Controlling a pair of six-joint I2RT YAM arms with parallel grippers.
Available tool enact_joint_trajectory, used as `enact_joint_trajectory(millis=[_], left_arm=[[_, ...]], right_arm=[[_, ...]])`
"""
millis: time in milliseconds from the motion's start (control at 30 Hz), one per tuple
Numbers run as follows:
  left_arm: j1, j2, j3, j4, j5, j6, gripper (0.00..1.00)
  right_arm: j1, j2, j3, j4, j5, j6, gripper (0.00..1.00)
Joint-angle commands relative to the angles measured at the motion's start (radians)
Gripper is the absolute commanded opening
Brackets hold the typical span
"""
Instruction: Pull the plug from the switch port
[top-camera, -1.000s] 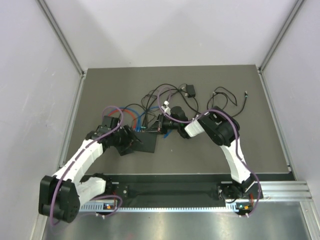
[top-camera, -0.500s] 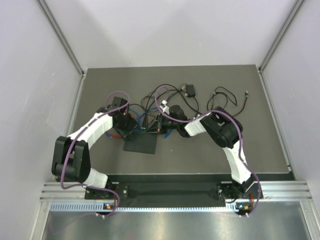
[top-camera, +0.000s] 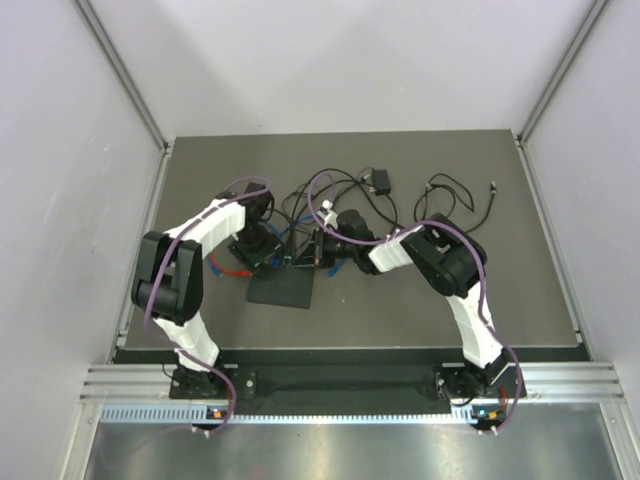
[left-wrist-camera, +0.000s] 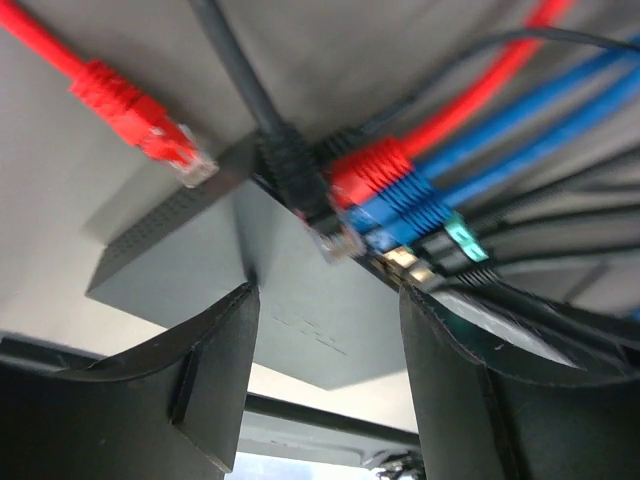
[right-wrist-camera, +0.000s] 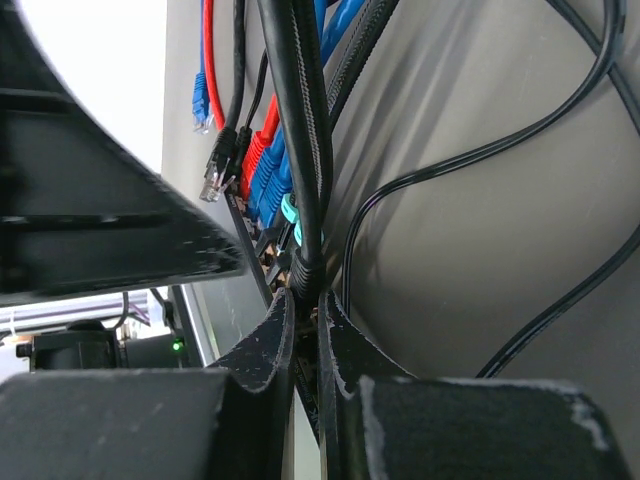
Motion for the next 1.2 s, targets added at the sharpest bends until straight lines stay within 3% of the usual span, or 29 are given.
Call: enact_joint_trajectory(millis=[0,633,933,1167], left_arm=[[-0.006,0.02,0.055,-0.109,-0.063,-0.044,0.63],[-0.058,0.165,0.049,-0.137,-0.159,0.014,0.59],[-0.133,0.195,0.031,-0.136,-0.202,0.047,0.55],[-0.147,0.189,0.026,-0.122,-0.208,0.065,0.53]], right_arm=[[0.016,-0.039,0.036,0.024,0.009,-0.064,0.0],[0.003,0.015,0.078,0.033,0.043,0.012,0.0],[-0.023,0.066,0.113,0.131,0.143,0.241,0.0],[-0.058,0.124,0.18,0.148,0.095,0.239,0.0]])
